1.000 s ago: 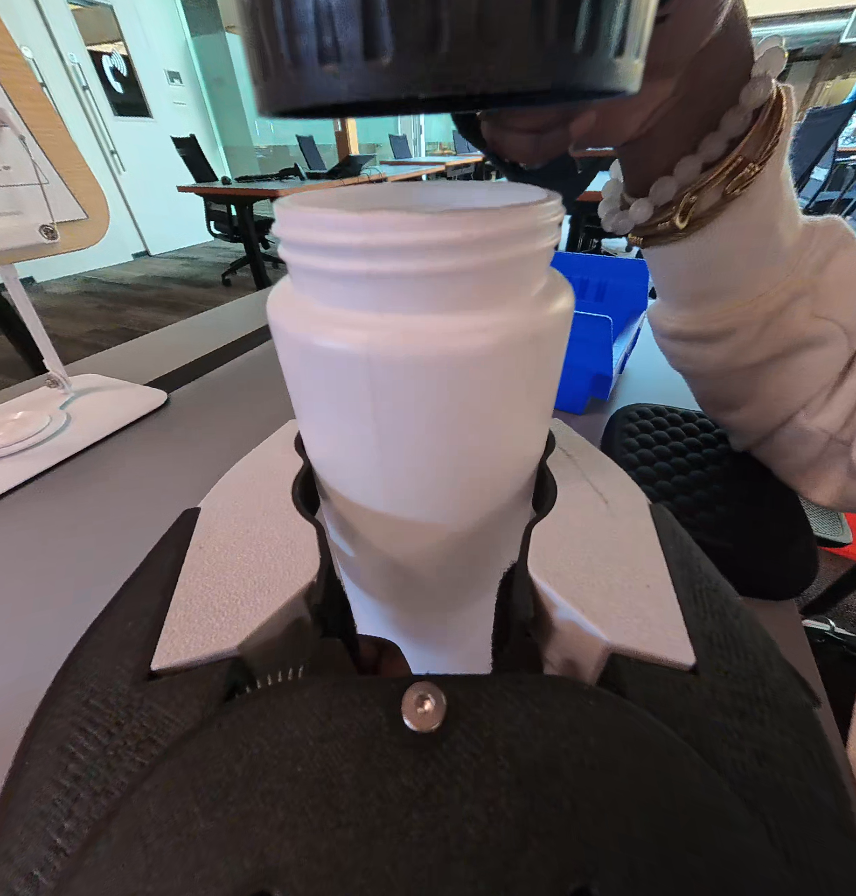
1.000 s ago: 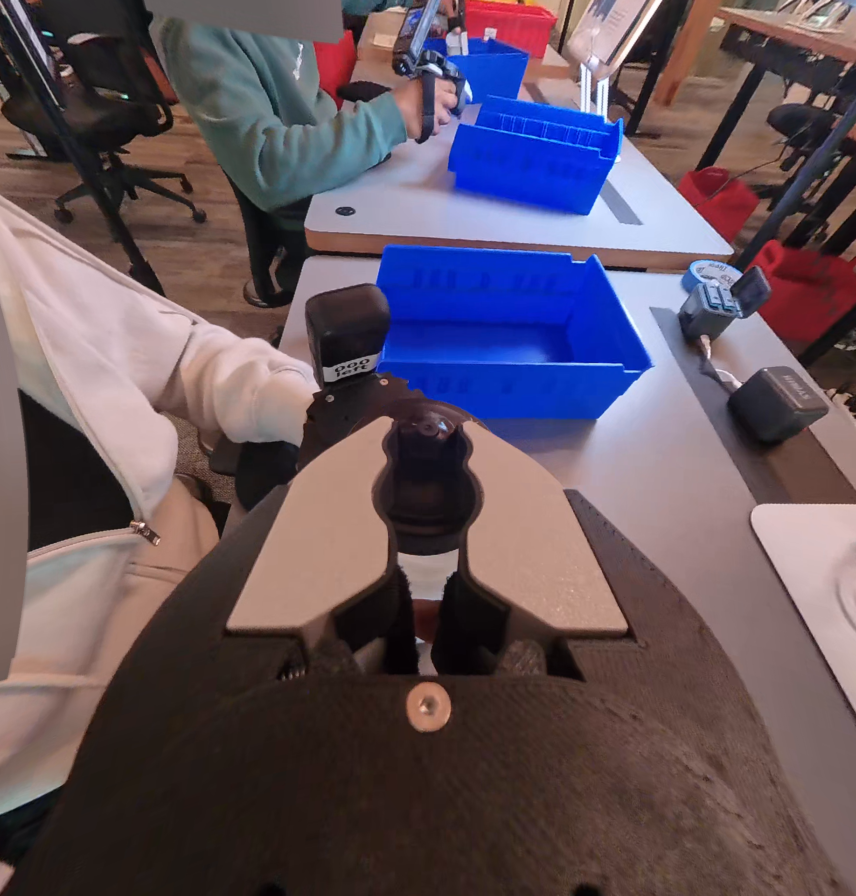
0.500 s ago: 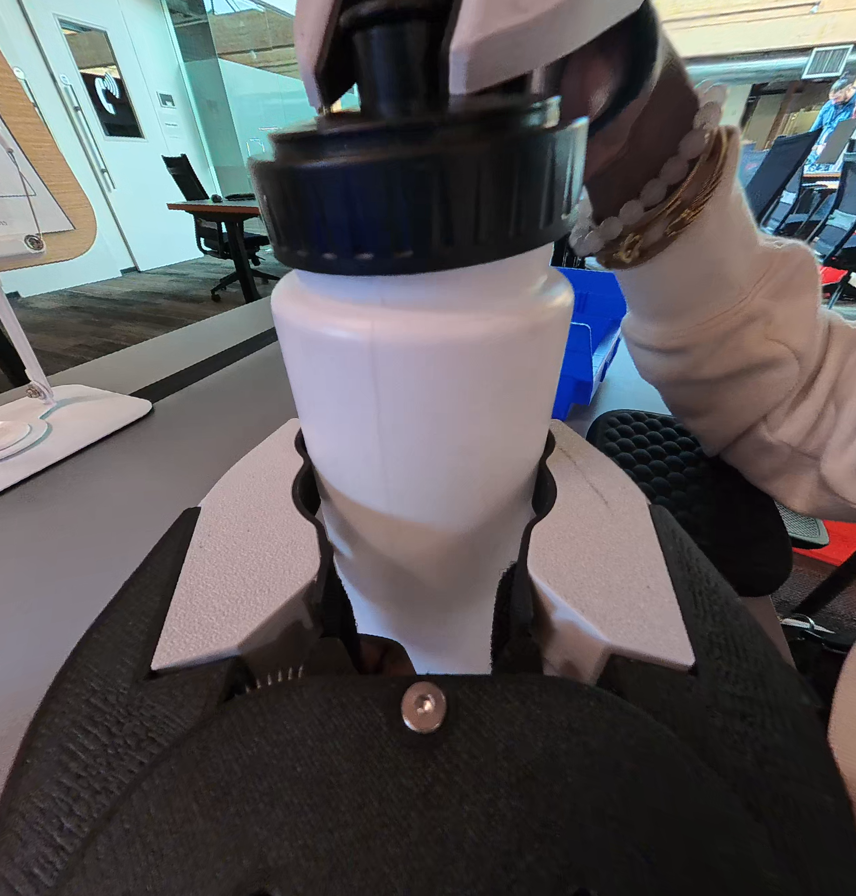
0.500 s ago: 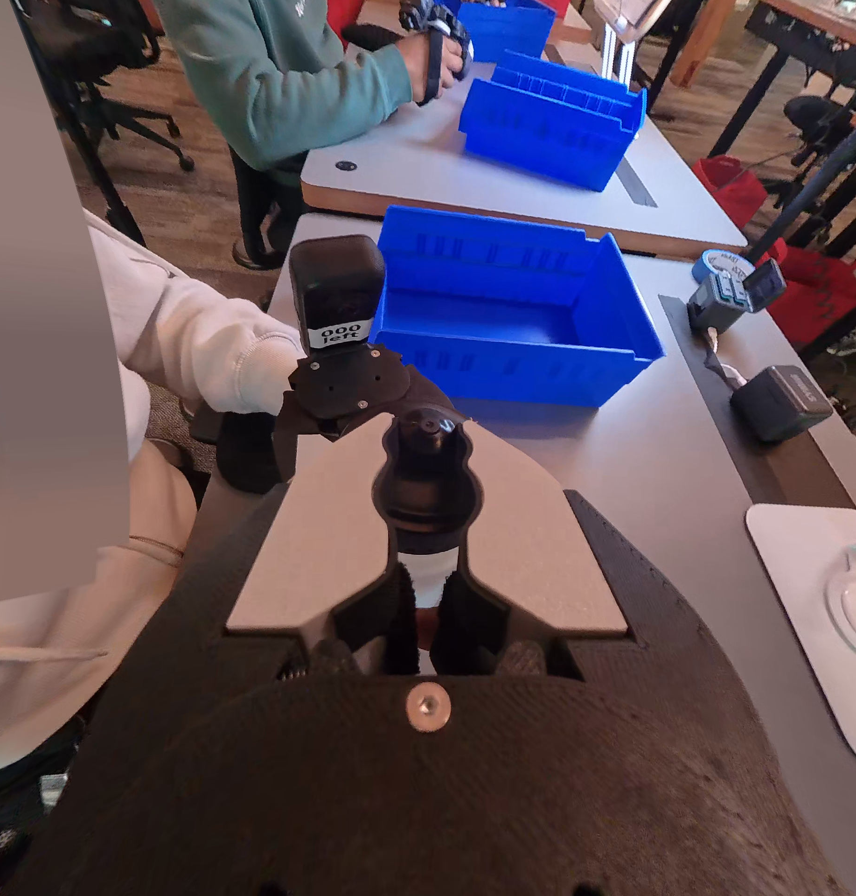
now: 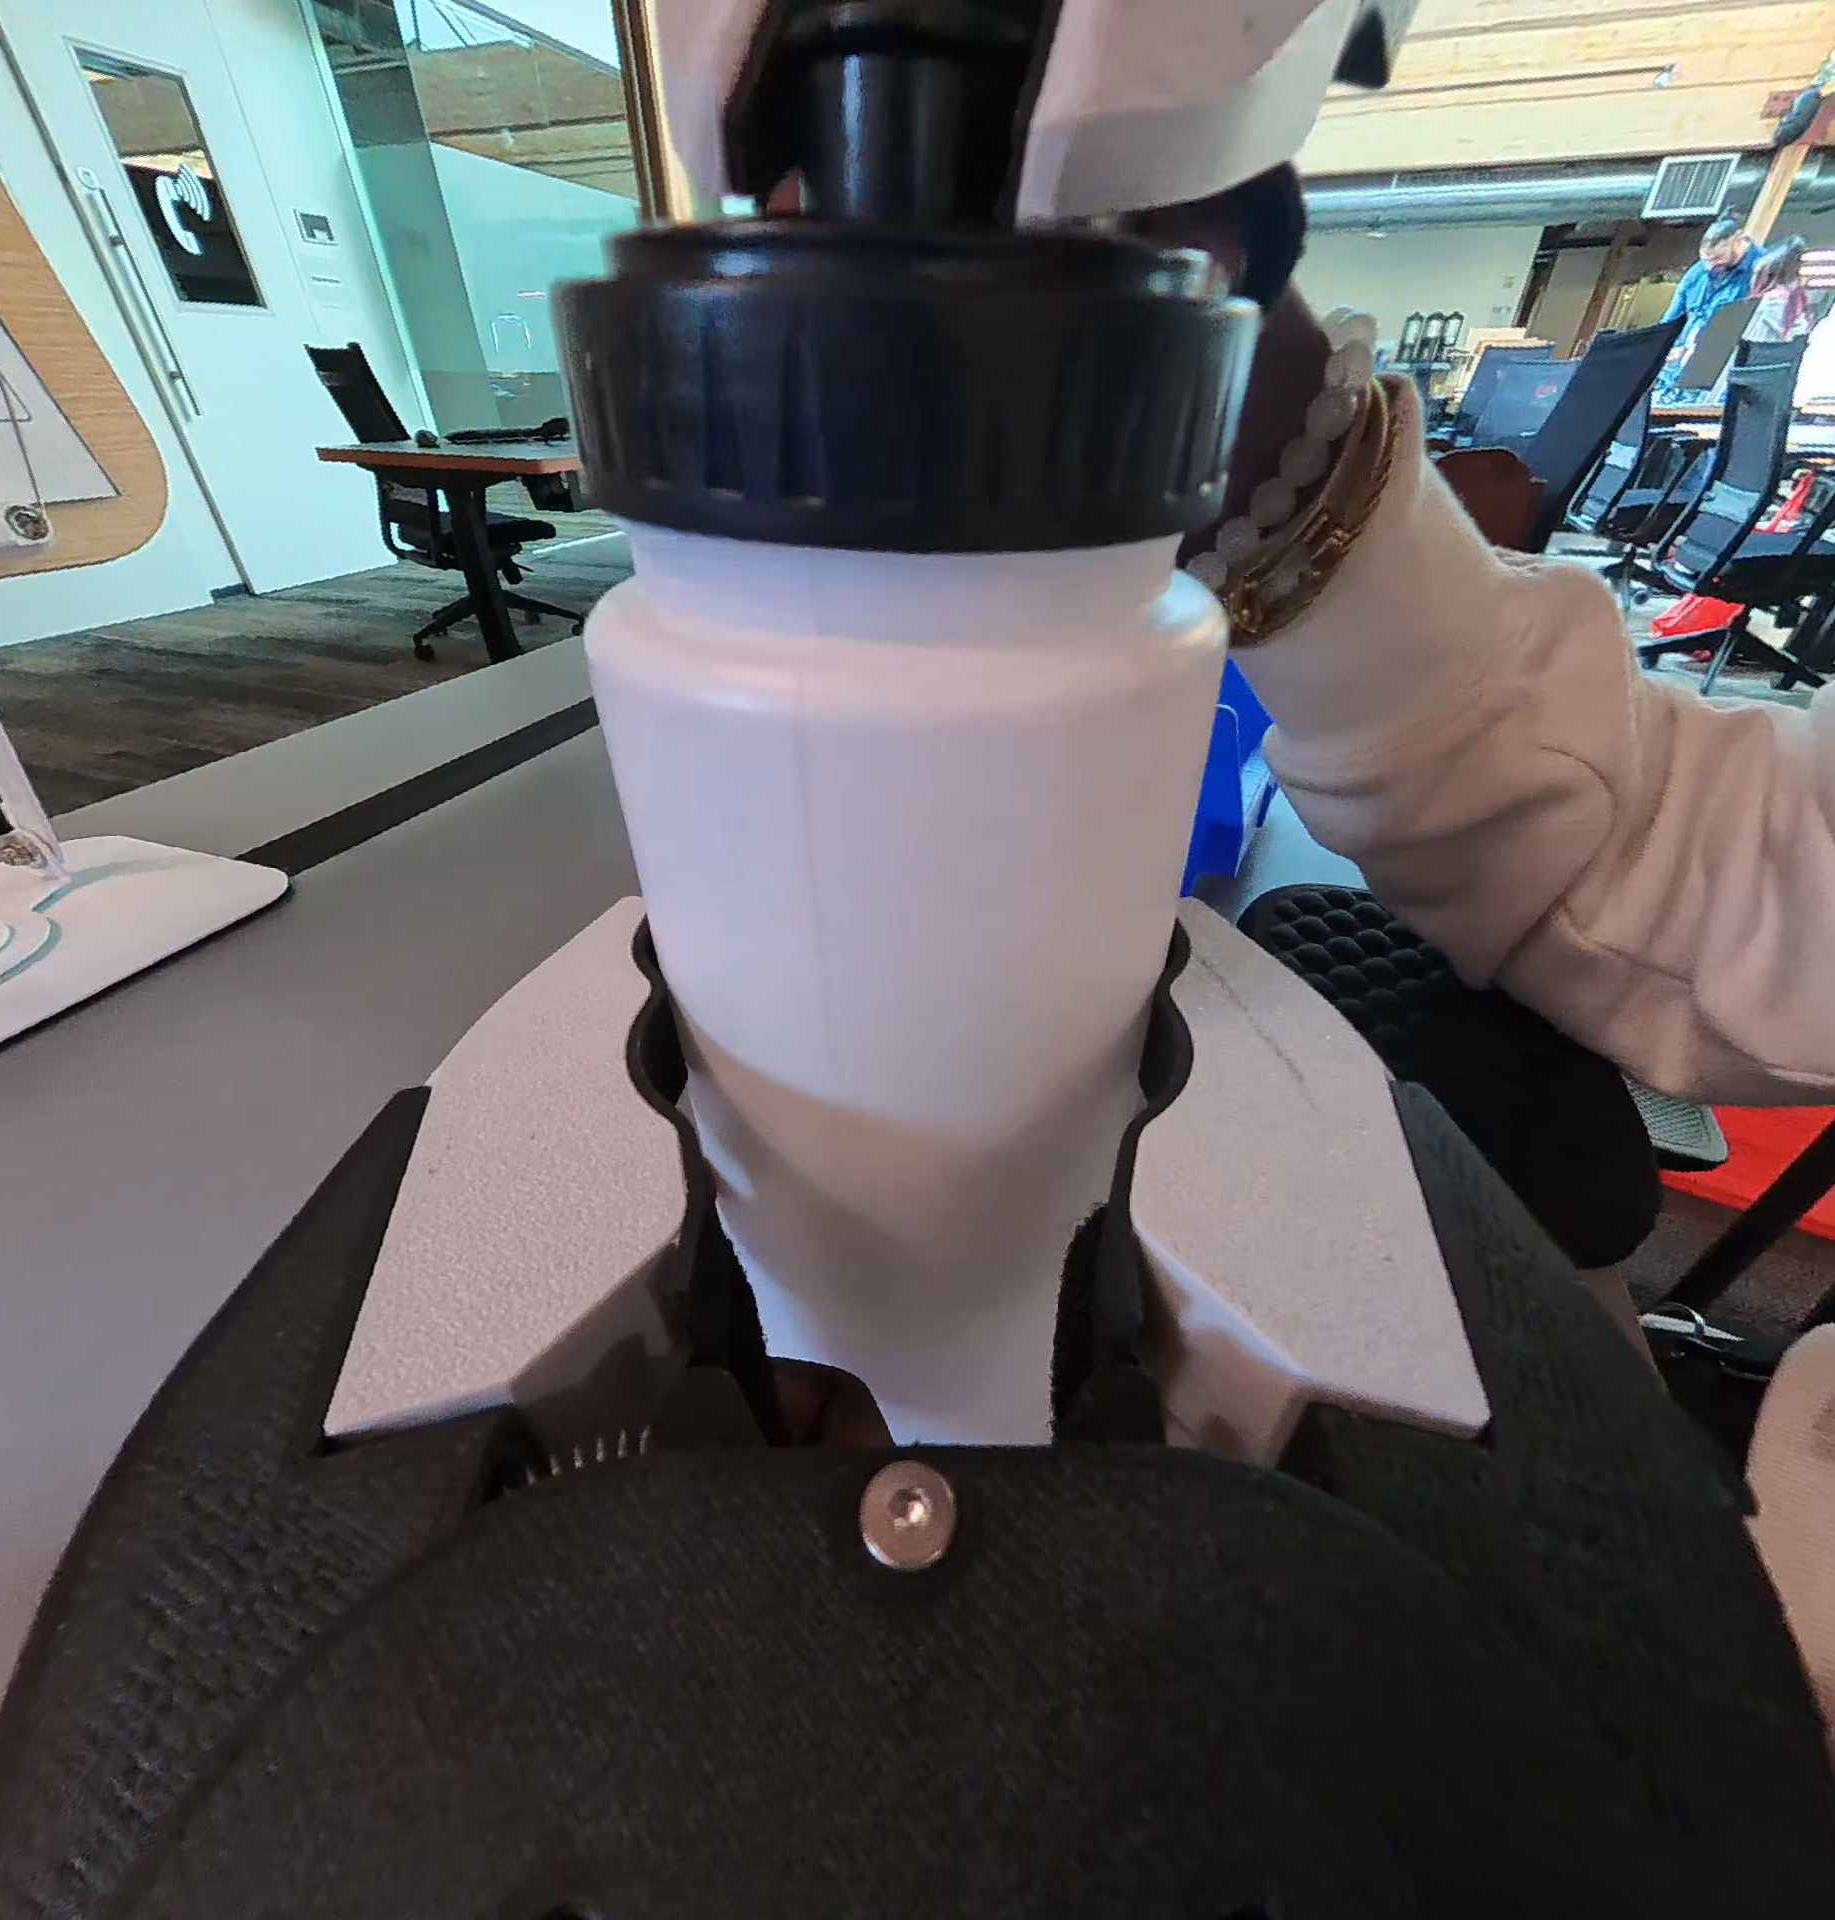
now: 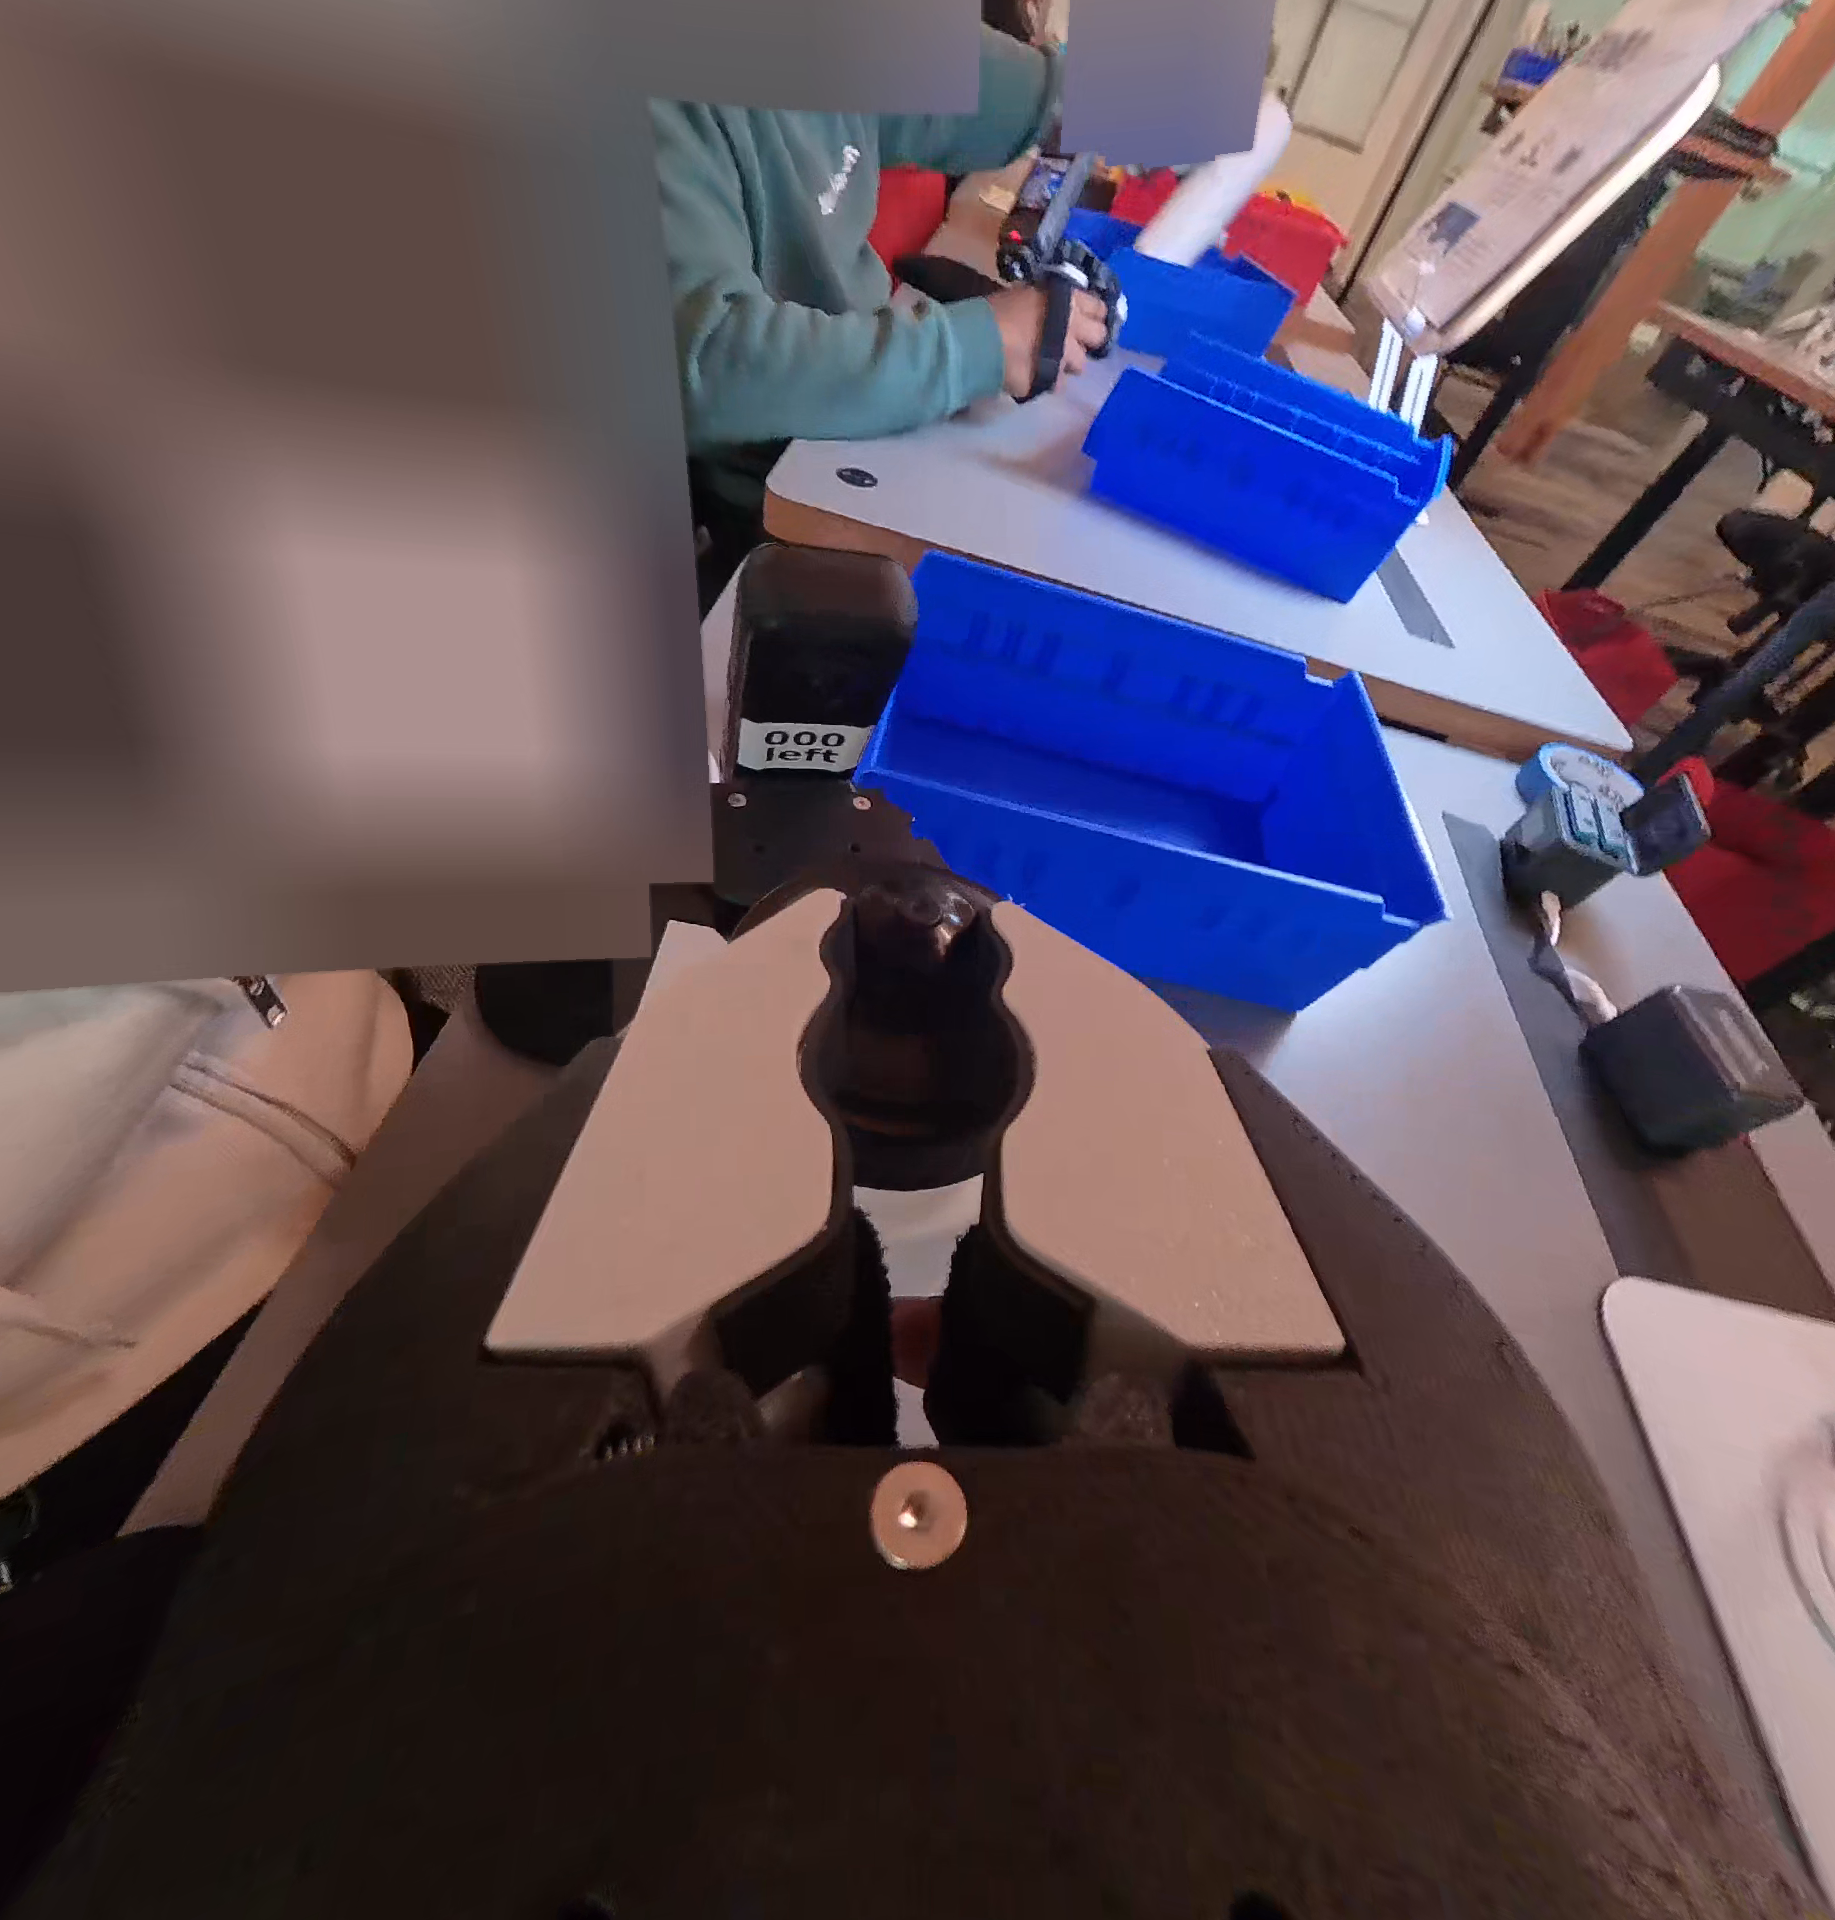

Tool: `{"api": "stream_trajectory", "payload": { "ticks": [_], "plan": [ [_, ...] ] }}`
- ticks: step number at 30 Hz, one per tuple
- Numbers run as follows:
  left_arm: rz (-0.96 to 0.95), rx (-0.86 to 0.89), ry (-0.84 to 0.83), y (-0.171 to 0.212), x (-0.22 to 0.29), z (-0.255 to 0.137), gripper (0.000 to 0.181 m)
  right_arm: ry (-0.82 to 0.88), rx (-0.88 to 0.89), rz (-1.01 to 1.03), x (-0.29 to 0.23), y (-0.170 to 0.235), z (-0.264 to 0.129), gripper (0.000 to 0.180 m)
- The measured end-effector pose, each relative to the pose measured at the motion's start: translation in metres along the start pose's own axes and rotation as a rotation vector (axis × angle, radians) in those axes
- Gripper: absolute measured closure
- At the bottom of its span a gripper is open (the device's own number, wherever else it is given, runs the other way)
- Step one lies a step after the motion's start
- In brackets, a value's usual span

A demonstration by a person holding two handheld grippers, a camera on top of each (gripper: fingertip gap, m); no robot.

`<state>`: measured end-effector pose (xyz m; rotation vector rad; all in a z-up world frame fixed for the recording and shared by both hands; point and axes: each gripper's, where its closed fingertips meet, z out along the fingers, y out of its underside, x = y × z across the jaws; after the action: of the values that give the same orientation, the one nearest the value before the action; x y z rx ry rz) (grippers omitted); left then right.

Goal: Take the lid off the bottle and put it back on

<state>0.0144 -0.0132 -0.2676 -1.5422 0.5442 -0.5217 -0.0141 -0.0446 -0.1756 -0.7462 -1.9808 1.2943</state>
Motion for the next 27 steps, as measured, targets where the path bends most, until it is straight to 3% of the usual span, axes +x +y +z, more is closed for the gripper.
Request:
{"api": "stream_trajectory", "payload": {
  "ticks": [5, 11, 14, 15, 17, 18, 20, 23, 27],
  "plan": [
    [-0.004, 0.0, -0.023, 0.0, -0.002, 0.0, 0.093, -0.022, 0.009, 0.211, 0.005, 0.004, 0.0, 0.156],
    [0.001, 0.002, -0.023, 0.0, 0.0, 0.001, 0.093, 0.088, -0.113, 0.217, 0.003, 0.005, -0.001, 0.156],
    [0.015, 0.002, -0.014, 0.0, 0.002, 0.001, 0.093, 0.133, -0.184, 0.116, 0.001, 0.003, -0.002, 0.156],
    [0.013, 0.002, -0.015, 0.0, 0.002, 0.001, 0.093, 0.13, -0.177, 0.056, -0.001, 0.002, -0.003, 0.152],
    [0.01, 0.002, -0.009, 0.0, 0.002, 0.001, 0.093, 0.043, -0.135, 0.051, -0.013, -0.001, -0.004, 0.111],
    [0.011, 0.002, -0.006, 0.0, 0.002, 0.001, 0.093, 0.008, -0.105, 0.082, -0.015, -0.002, -0.006, 0.1],
    [0.01, 0.004, -0.004, 0.0, 0.003, 0.001, 0.093, 0.01, -0.058, 0.125, -0.009, 0.002, -0.007, 0.087],
    [0.008, 0.006, 0.003, 0.0, 0.003, 0.001, 0.093, -0.047, -0.001, 0.13, -0.007, 0.011, -0.001, 0.082],
    [0.001, 0.002, -0.01, 0.0, 0.001, 0.001, 0.093, -0.131, 0.003, 0.135, -0.013, 0.016, 0.004, 0.089]
  ]
}}
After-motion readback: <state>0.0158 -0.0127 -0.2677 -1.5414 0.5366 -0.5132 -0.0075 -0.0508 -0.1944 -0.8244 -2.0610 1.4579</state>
